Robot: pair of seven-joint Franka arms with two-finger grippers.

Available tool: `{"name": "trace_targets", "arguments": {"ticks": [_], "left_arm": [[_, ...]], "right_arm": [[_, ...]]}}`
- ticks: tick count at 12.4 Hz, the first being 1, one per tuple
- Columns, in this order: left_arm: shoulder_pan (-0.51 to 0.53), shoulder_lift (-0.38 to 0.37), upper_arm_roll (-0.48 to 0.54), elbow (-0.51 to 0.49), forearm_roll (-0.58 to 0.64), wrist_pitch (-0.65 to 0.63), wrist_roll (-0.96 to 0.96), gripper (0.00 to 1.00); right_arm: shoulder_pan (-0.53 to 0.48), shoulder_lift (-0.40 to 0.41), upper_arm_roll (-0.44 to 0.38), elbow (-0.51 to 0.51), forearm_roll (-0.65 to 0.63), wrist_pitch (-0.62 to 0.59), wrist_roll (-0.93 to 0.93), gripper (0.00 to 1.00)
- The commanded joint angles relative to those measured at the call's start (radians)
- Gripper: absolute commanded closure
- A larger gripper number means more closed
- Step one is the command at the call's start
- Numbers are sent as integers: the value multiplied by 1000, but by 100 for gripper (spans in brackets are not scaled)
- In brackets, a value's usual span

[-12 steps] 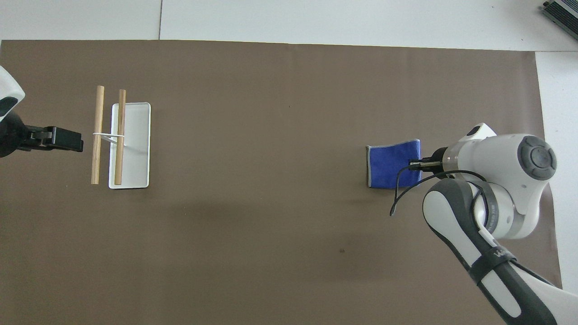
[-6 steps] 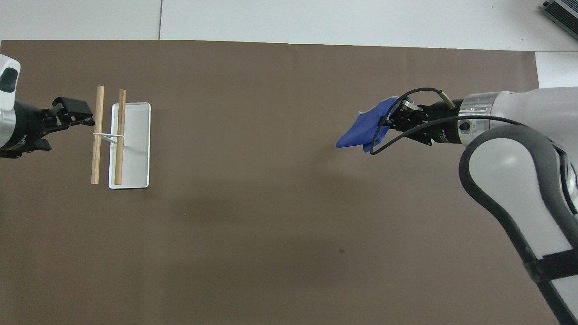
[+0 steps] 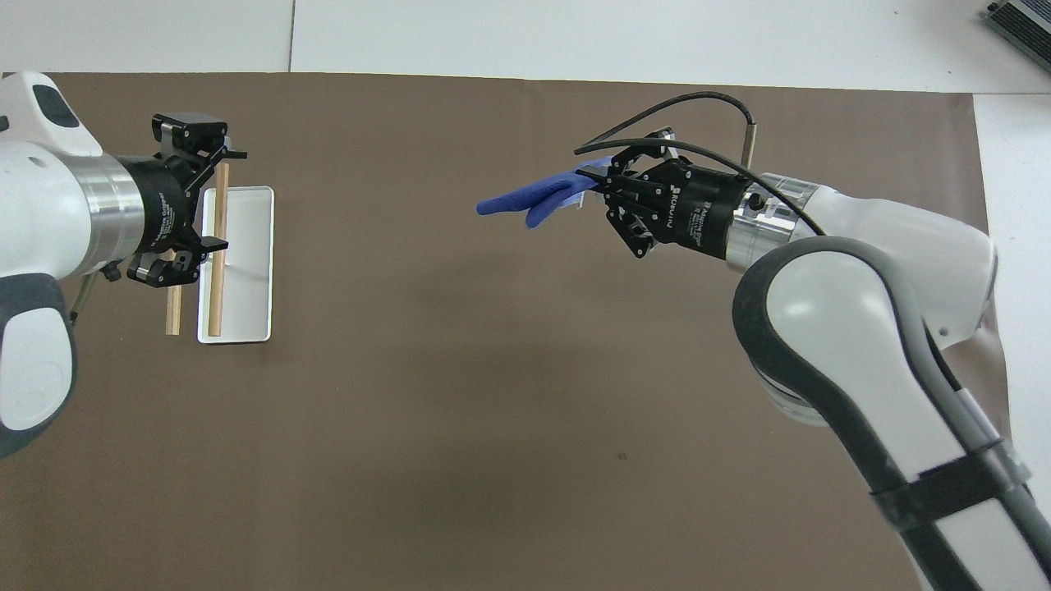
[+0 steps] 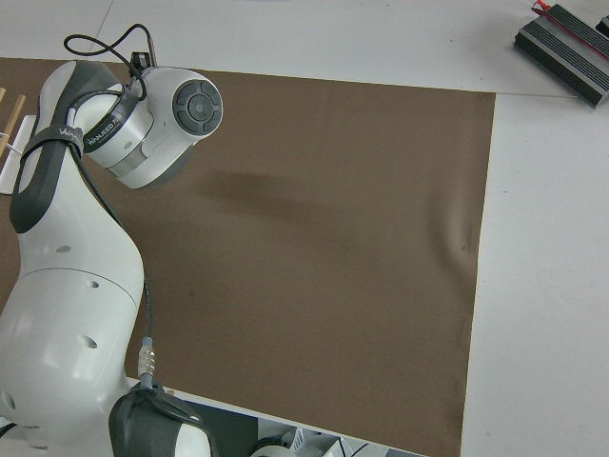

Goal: Right arm passes towel to left arm to hang
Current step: 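Carry the towel toward center while the left gripper reaches toward it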

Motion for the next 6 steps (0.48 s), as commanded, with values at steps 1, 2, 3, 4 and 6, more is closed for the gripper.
{"name": "trace_targets", "arguments": {"ticks": [1, 2, 3, 4, 6], "left_arm": [[-5, -22, -10, -64, -28, 117, -214, 0], [-5, -22, -28, -87, -28, 160, -304, 0], [-5, -22, -33, -103, -30, 189, -373, 0], [-5, -16, -37, -108, -30, 205, -421, 0], [-7, 30, -62, -108, -30, 270, -504, 0]], "right_arm": [[37, 33, 0, 19, 173, 82, 21, 100], [46, 37, 0, 26, 224, 87, 21, 100], [61, 43, 0, 32, 240, 88, 22, 100], [66, 43, 0, 34, 240, 88, 34, 100], [109, 47, 0, 40, 238, 99, 39, 100]]}}
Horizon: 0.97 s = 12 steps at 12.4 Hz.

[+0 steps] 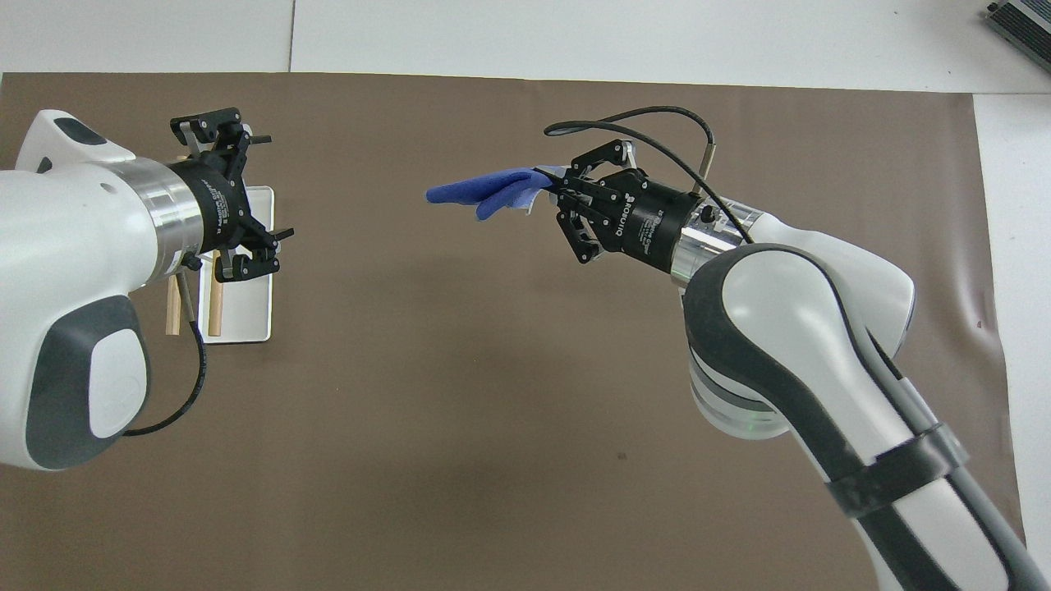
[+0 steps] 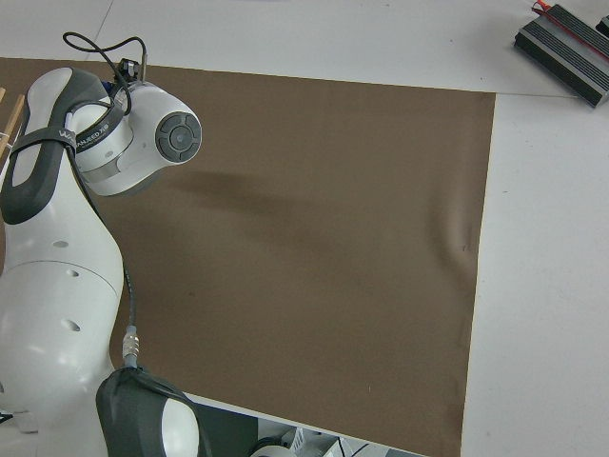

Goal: Right arm passes towel to left arm to hang
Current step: 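Carry the towel toward center while the left gripper reaches toward it, then grasp the towel with the left gripper beside the right gripper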

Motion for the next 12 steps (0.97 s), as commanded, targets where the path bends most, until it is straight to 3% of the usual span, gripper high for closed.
{"name": "trace_targets", "arguments": {"ticks": [1, 6, 12], "left_arm": [[-6, 56, -42, -18, -16, 119, -102, 0], [-8, 145, -130, -2, -10, 268, -203, 2], [-8, 153, -134, -30, -10, 258, -191, 5]], "right_arm": [[62, 20, 0, 32, 17, 67, 14, 100], [104, 26, 0, 35, 19, 98, 9, 100], [104, 26, 0, 32, 24, 106, 18, 100]]}}
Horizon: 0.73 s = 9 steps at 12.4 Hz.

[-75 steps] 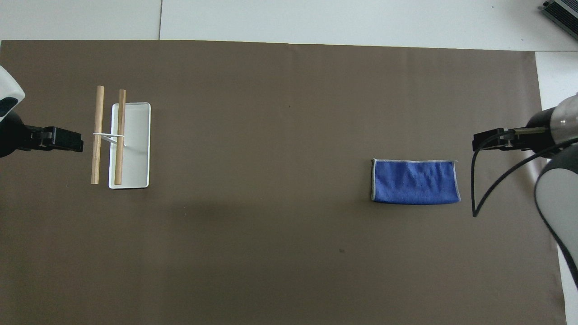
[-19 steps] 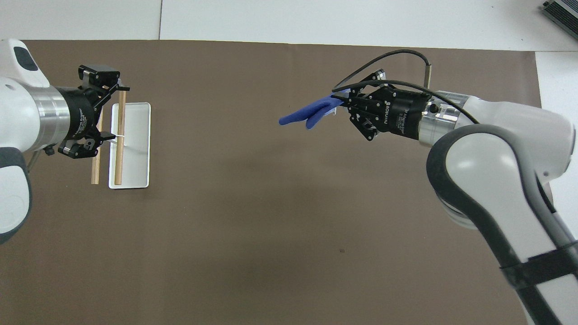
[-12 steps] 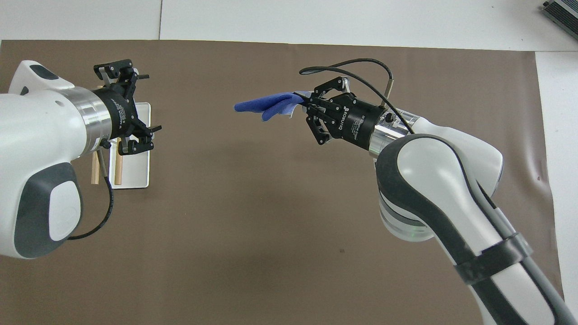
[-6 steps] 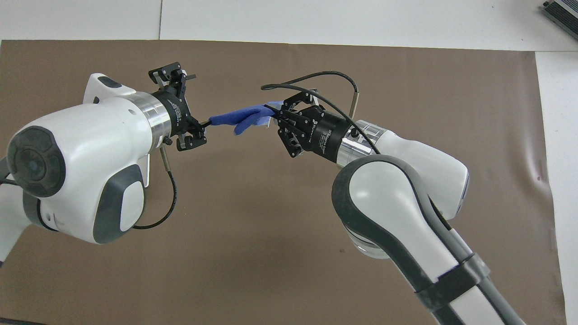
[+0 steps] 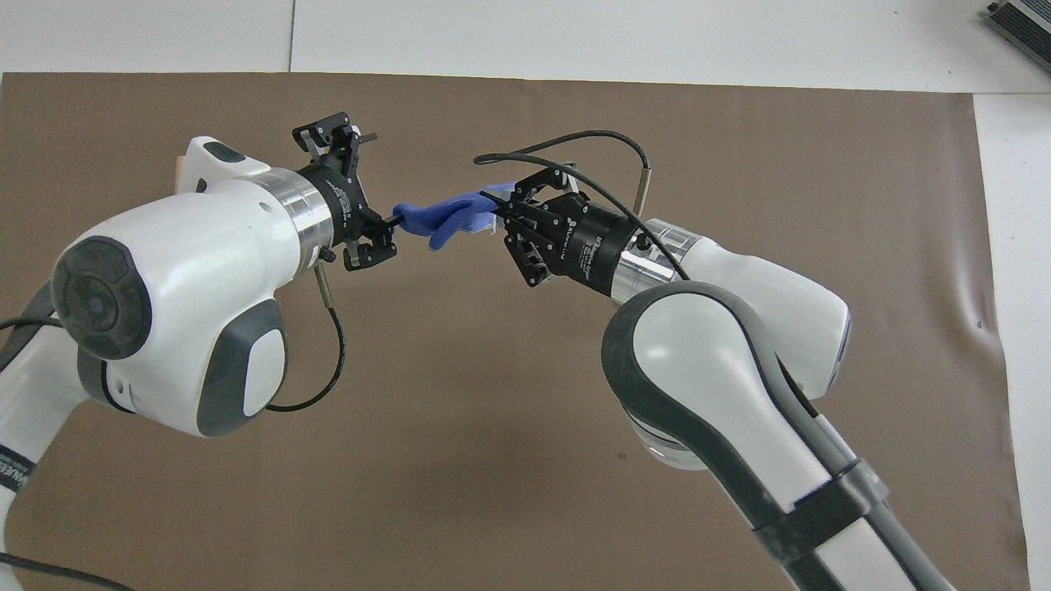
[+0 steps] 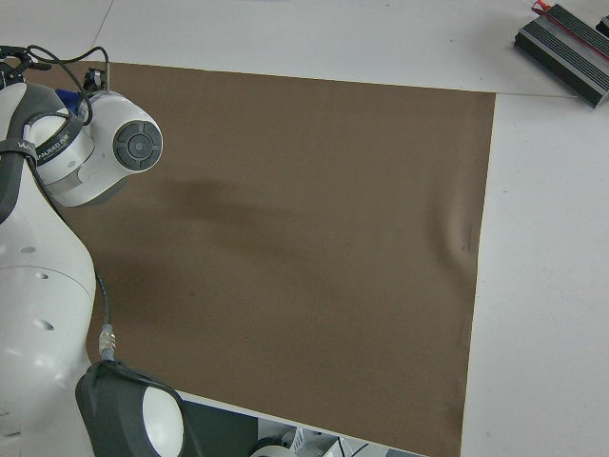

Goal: Right arm passes towel to left arm to hang
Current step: 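Grasp the towel with the left gripper beside the right gripper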

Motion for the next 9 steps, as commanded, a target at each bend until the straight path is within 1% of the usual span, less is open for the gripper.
{"name": "trace_targets", "arguments": {"ticks": [1, 2, 3, 5, 6, 8, 9], "left_arm": [[-3, -6, 1, -39, -9, -6, 8, 6], [0, -9, 1, -50, -8, -15, 25, 8], [3, -13, 1, -58, -9, -52, 58, 10], [3, -22, -2, -75, -9, -72, 81, 13], [1, -22, -8, -75, -9, -75, 83, 15], [-6, -17, -12, -57, -17, -69, 80, 15], [-6, -8, -25, -29, -23, -66, 75, 15]], "right_arm": [[2, 14, 2, 20, 39, 36, 26, 100], [2, 14, 0, 20, 69, 39, 19, 100], [1, 14, 0, 20, 65, 39, -9, 100], [5, 12, 2, 14, 68, 40, -177, 100], [14, 12, 2, 12, 72, 40, -210, 100], [13, 12, 2, 10, 74, 40, -210, 100], [14, 11, 2, 9, 74, 40, -210, 100]]}}
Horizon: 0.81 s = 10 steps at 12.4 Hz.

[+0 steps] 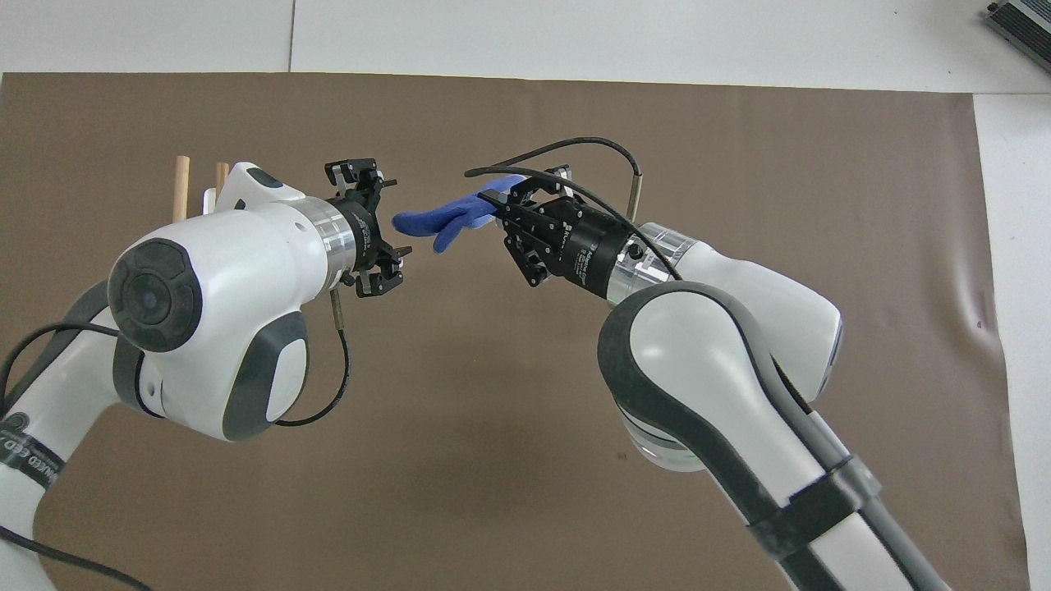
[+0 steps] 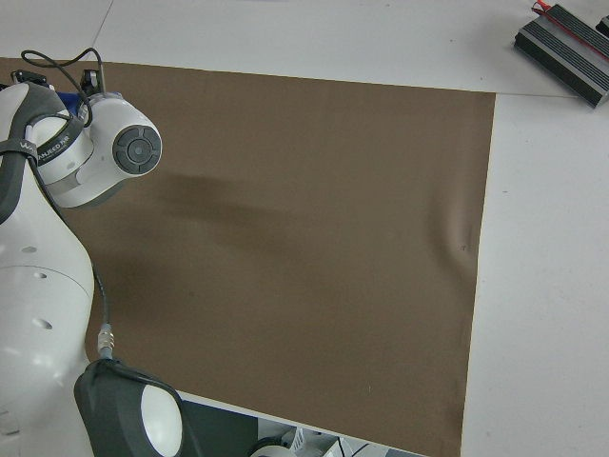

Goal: Right arm passes towel to left arm to hang
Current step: 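Grasp the towel with the left gripper beside the right gripper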

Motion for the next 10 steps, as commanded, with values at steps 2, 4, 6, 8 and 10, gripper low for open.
{"name": "trace_targets", "arguments": {"ticks": [2, 4, 6, 8, 10], "left_arm": [[-8, 1, -19, 44, -32, -6, 1, 15], [-8, 1, -28, 44, -35, -2, 1, 22], [-8, -5, -28, 25, -35, -2, 11, 38], [-7, -8, -28, 4, -35, 6, 25, 67], [-5, -2, -27, -8, -35, 23, 48, 87]], "right_arm": [[4, 5, 2, -1, 33, 21, -40, 100], [4, 4, 2, -7, 33, 21, -40, 100], [3, 2, 2, -7, 35, 21, -38, 100], [3, 2, 2, -7, 35, 21, -38, 100], [3, 2, 2, -7, 35, 20, -37, 100]]}}
